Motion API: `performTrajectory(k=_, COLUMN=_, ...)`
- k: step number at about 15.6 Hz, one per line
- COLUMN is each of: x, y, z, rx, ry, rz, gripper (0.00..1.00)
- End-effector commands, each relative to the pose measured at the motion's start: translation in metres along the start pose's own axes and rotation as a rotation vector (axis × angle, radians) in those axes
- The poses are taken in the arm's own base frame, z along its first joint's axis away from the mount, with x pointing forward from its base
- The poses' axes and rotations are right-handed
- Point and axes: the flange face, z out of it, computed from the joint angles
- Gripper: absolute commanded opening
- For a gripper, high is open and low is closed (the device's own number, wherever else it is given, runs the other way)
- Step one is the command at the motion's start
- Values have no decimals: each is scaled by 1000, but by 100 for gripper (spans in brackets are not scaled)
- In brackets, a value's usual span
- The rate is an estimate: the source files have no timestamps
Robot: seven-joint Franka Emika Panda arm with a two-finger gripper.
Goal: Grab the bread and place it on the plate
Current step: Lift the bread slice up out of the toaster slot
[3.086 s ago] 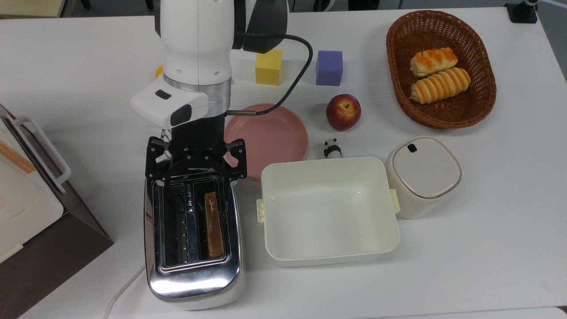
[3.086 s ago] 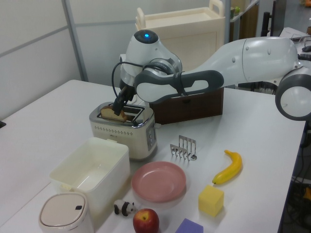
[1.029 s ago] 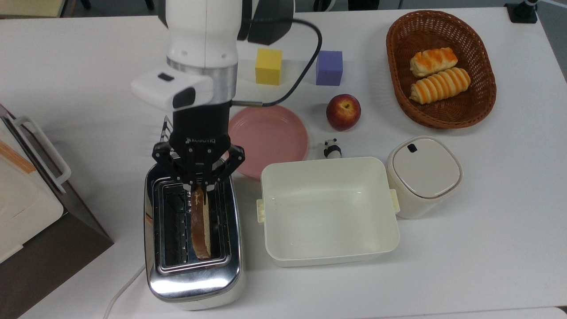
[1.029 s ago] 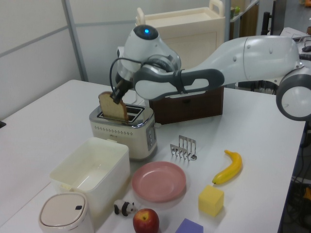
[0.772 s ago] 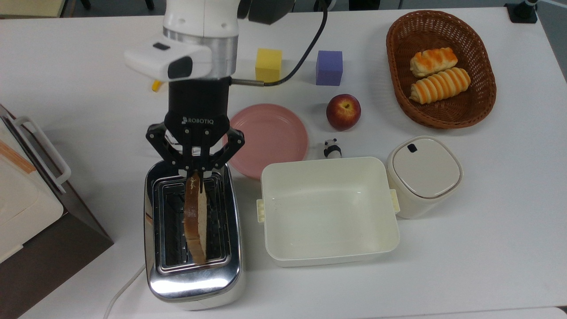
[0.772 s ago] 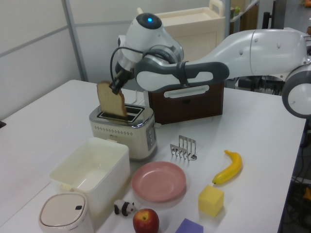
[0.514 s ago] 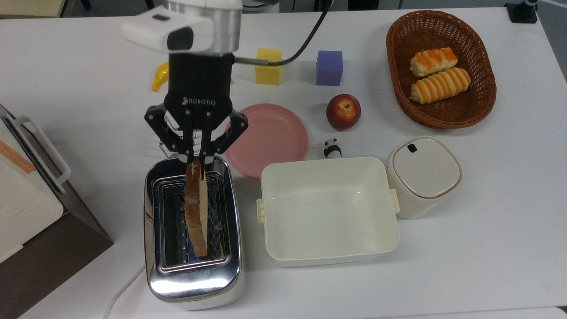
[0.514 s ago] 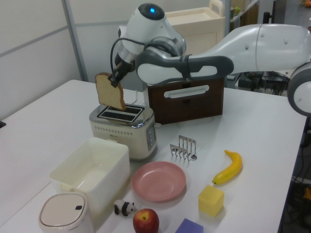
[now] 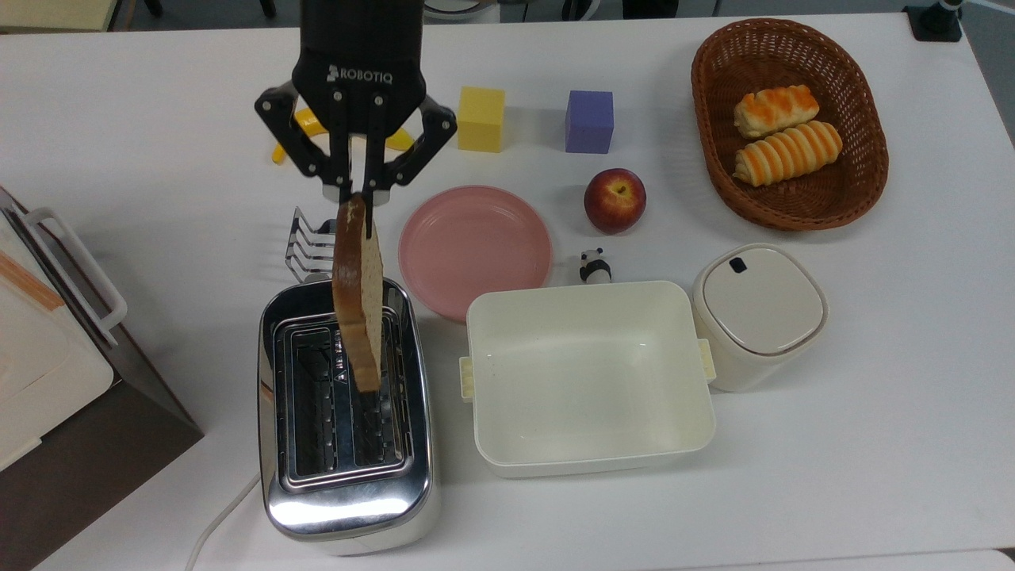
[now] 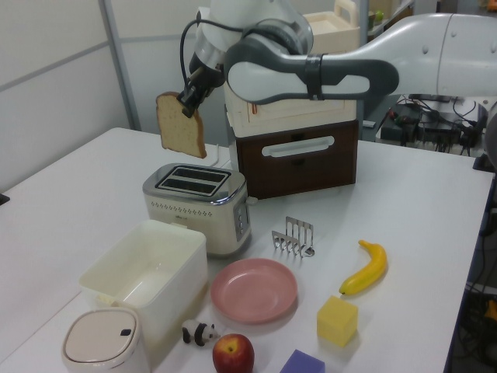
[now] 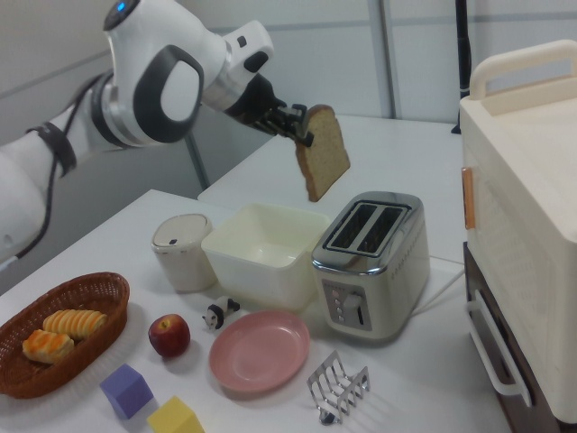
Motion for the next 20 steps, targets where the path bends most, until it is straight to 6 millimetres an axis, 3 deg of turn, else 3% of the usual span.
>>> performTrajectory(k=1, x=-24, y=-11, z=-29, rx=-3, ry=-91, rz=-2, gripper=0)
performTrajectory(k=9, x=-59, y=-19, z=-86, rx=88, ry=-262, rz=-81, gripper=0)
performTrajectory(k=20, x=-107, y=-17, z=-56, rx=86, ry=-532, rz=-104, gripper=0)
